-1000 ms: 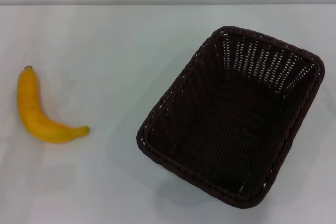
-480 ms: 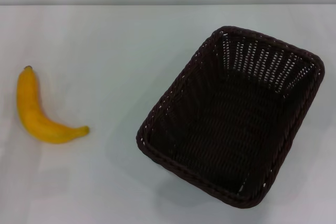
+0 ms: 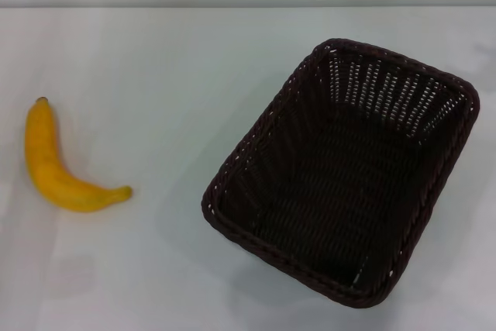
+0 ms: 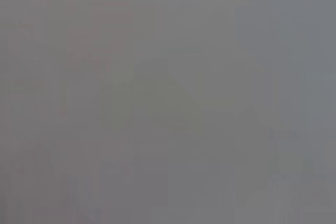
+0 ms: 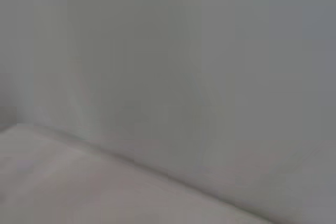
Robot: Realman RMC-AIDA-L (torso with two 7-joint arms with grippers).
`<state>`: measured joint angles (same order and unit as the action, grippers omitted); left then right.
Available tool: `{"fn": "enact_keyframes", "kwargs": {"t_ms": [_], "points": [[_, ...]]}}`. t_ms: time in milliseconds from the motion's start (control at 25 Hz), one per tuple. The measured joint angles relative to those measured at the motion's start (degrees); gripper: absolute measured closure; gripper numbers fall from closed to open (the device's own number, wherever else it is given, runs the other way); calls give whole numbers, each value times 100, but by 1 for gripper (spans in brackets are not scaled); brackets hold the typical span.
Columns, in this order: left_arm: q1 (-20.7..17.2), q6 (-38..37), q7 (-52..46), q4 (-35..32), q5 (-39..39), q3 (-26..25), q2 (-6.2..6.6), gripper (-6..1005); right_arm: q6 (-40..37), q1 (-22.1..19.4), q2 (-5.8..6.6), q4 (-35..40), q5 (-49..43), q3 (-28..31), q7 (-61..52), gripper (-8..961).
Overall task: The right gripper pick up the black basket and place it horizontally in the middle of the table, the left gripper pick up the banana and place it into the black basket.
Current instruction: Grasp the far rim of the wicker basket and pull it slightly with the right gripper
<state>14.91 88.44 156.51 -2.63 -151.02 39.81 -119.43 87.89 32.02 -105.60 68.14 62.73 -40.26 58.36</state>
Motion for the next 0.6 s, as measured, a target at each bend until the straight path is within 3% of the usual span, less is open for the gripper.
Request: {"fn": "enact_keyframes", "kwargs": {"t_ms": [160, 280, 400, 600], "points": [[37, 1, -30, 0, 4, 4, 7, 126, 632, 780, 469, -385, -352, -462, -599, 95], [42, 15, -118, -10, 6, 11, 11, 126, 1023, 1373, 533, -608, -1107, -503, -804, 95], [-19, 35, -218, -42, 4, 10, 19, 126, 1125, 2071, 333, -862, -2188, -509, -926, 95], [-55, 75, -227, -66, 3, 4, 20, 126, 986, 2676, -148, -1006, -3398, -542, -1021, 95]]}}
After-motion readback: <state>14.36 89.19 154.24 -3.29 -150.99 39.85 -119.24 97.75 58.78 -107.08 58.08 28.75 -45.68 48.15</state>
